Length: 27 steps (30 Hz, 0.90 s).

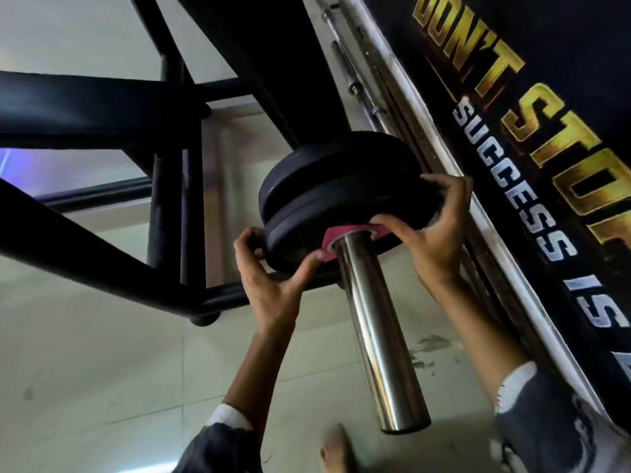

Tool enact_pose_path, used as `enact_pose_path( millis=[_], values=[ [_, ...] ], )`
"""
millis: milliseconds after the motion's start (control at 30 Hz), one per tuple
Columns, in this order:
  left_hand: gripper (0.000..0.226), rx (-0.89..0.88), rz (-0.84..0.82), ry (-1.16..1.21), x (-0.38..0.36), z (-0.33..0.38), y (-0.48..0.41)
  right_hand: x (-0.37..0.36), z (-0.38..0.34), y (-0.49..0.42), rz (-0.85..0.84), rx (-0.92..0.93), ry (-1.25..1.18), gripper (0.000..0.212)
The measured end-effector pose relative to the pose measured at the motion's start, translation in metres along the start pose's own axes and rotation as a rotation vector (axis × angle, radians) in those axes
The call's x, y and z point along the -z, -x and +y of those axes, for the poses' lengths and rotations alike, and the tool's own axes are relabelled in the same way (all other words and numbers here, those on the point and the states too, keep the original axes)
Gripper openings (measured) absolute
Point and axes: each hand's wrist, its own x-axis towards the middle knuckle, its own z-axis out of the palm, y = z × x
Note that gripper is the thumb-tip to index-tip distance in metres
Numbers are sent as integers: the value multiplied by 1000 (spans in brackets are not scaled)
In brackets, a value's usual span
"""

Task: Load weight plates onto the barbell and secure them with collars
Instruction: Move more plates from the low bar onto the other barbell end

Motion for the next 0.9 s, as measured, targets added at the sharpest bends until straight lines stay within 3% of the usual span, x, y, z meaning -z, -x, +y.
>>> enact_pose_path(
  millis=[100,200,333,467,567,733,900],
  values=[
    [55,-36,-69,101,10,1,-5,7,-2,-5,-49,8,-66,52],
    [38,-73,-109,170,5,0,-15,-1,-4,-10,-44,-63,-127,56],
    [20,-50,-8,234,-11,3,-20,-5,5,-4,33,-51,-174,55],
    [26,-92,53,286,-10,12,-4,3,2,21,123,-36,-201,57],
    [25,-92,49,308,-1,13,32,24,-11,51,133,-1,-197,46],
    [3,-62,82,319,27,36,120,84,-51,134,160,-68,-99,57],
    [26,3,65,263,70,92,200,147,-118,205,168,-67,24,72]
  ],
)
